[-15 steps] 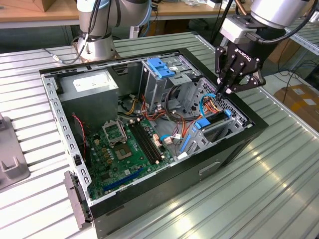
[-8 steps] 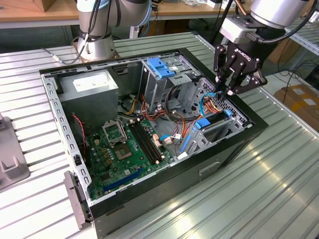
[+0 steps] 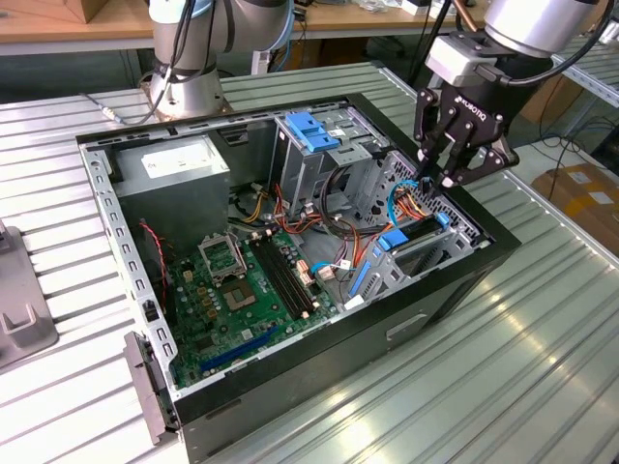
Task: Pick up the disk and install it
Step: 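Insert the second disk wire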
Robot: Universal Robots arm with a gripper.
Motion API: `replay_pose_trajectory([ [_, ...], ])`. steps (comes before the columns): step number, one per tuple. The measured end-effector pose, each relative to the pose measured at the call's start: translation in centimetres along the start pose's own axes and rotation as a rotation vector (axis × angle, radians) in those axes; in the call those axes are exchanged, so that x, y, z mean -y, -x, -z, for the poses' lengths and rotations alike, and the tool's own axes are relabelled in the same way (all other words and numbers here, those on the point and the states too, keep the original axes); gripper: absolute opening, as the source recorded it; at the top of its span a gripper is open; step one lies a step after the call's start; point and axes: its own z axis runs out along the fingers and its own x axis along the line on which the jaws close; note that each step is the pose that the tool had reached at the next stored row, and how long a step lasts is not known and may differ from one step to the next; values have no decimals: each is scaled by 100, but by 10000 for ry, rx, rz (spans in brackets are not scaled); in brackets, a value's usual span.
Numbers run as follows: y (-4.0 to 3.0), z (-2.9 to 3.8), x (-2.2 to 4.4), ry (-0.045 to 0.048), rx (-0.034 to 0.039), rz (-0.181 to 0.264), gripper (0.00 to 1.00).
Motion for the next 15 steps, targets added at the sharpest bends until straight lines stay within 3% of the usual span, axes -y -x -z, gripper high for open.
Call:
replay_pose_trajectory([
  [8, 0, -1, 0, 0, -3, 0, 35],
  [11, 0, -1, 0, 0, -4, 0, 17],
  [15, 0, -1, 0, -1, -7, 0, 16],
])
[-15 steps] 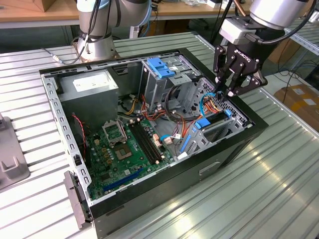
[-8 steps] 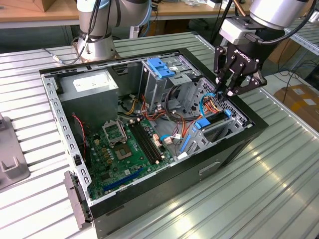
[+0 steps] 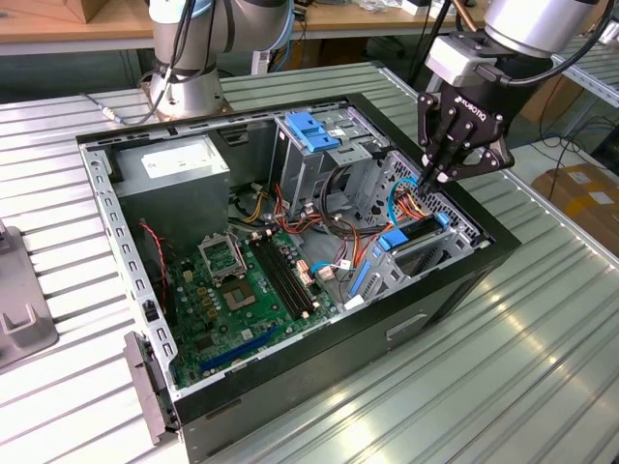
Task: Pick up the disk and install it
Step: 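Insert the second disk wire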
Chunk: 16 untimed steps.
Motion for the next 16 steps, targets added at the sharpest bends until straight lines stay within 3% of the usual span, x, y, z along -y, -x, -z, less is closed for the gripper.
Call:
replay_pose_trajectory([
  [7, -2, 0, 0, 0, -3, -1, 16],
  [16, -102, -6, -12, -1, -11, 0, 16],
])
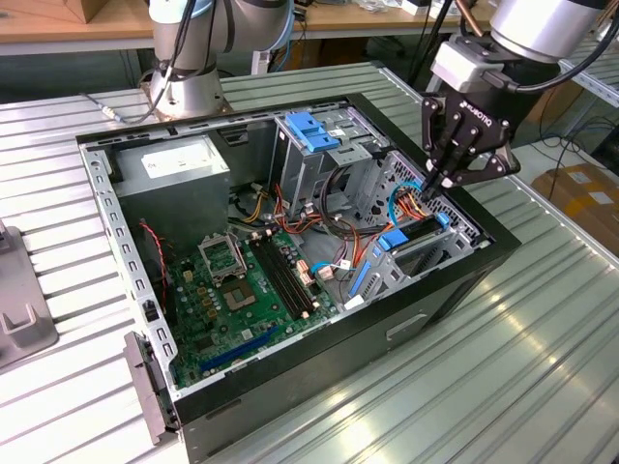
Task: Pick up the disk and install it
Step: 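Insert the second disk wire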
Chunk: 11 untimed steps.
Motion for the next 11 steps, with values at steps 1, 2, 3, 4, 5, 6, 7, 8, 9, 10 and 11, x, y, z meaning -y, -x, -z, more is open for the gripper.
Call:
replay_pose_trajectory([
  [1, -11, -1, -5, 0, 0, 0, 16],
  [2, -39, -2, -16, 1, -1, 1, 16],
  [3, -52, -3, -21, 1, -1, 0, 16],
  [4, -62, -4, -27, 1, -2, 0, 16],
  [5, -76, -7, -38, 0, -1, 1, 16],
  [6, -84, -8, -45, 1, -1, 1, 16],
  [7, -93, -10, -55, 1, -1, 0, 16],
  [8, -97, -12, -61, 1, 1, 1, 16],
  [9, -104, -18, -70, 1, 2, 1, 16],
  [10, -107, -22, -73, 1, 0, 1, 16],
  [11, -108, -27, -76, 1, -1, 1, 16],
])
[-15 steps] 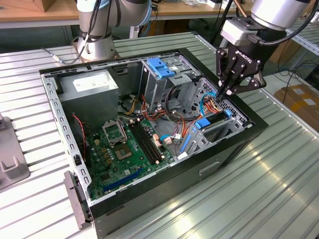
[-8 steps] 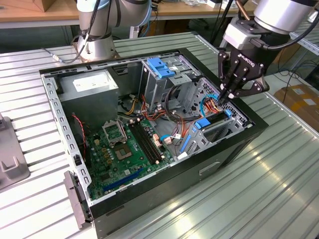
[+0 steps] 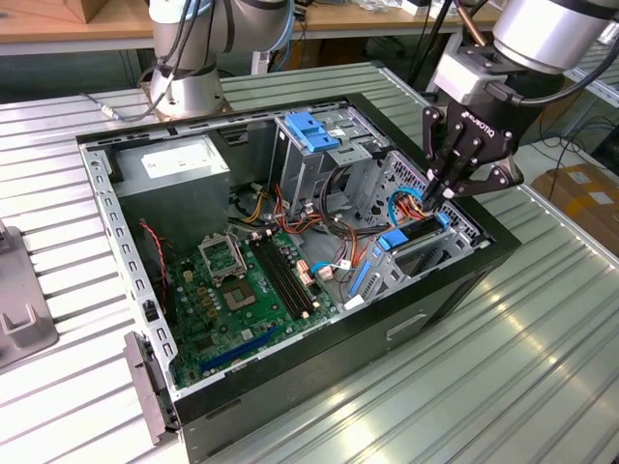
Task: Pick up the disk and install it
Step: 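Insert the second disk wire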
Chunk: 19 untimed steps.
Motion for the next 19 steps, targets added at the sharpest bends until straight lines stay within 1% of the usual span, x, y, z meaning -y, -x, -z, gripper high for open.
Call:
replay_pose_trajectory([
  [4, -1, -37, -12, 0, 1, 0, 16],
  [16, 10, -140, -8, 0, 2, -1, 16],
  [19, 11, -175, -7, 0, 1, 0, 16],
])
